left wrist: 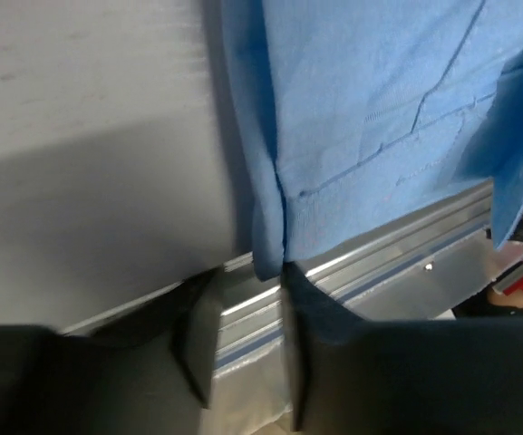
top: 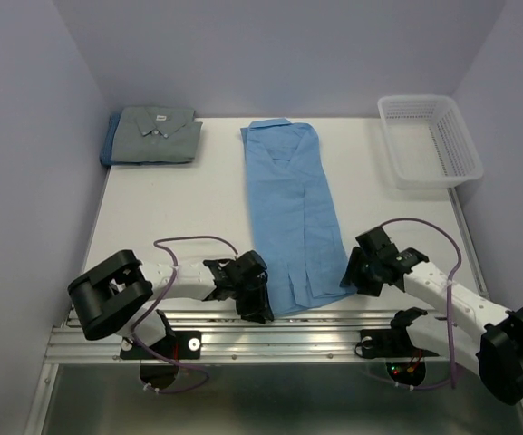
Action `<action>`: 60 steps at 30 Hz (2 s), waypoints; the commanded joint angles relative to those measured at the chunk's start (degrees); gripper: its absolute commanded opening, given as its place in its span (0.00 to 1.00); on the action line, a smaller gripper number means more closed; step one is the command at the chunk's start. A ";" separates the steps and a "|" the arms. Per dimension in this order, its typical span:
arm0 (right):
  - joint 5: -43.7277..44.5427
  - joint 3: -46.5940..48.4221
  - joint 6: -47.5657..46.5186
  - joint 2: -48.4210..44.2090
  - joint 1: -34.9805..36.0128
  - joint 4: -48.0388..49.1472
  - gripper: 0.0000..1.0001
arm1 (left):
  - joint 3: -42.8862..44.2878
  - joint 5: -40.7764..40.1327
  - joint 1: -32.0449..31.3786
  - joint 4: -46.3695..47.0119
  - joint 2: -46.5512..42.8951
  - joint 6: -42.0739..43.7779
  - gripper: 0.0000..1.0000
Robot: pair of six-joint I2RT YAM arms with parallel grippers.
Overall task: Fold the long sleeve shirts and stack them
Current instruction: Fold the shirt
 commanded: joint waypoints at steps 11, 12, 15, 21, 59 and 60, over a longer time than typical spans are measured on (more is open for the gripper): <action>-7.44 -3.31 -1.74 -1.06 -0.19 6.46 0.12 | 4.16 -8.41 -0.06 -2.87 -0.34 1.47 0.00; -7.61 -2.79 -1.91 -1.24 -0.19 6.46 0.08 | 3.99 -8.59 -0.06 -2.86 -2.09 1.65 0.00; -7.62 -1.21 -3.49 -1.50 -0.19 5.24 0.01 | 2.94 -9.21 0.03 -2.95 -5.96 1.30 0.00; -6.74 4.32 -5.43 -3.52 -0.19 2.16 0.01 | 0.55 -13.42 -0.06 -5.32 -21.68 -0.46 0.00; 16.03 46.08 -14.75 36.10 -1.33 26.50 0.01 | 38.26 -21.43 31.40 -4.88 7.81 29.60 0.00; 16.55 46.43 -14.75 37.59 -1.86 26.50 0.01 | 38.79 -21.17 31.93 -5.23 9.82 29.95 0.00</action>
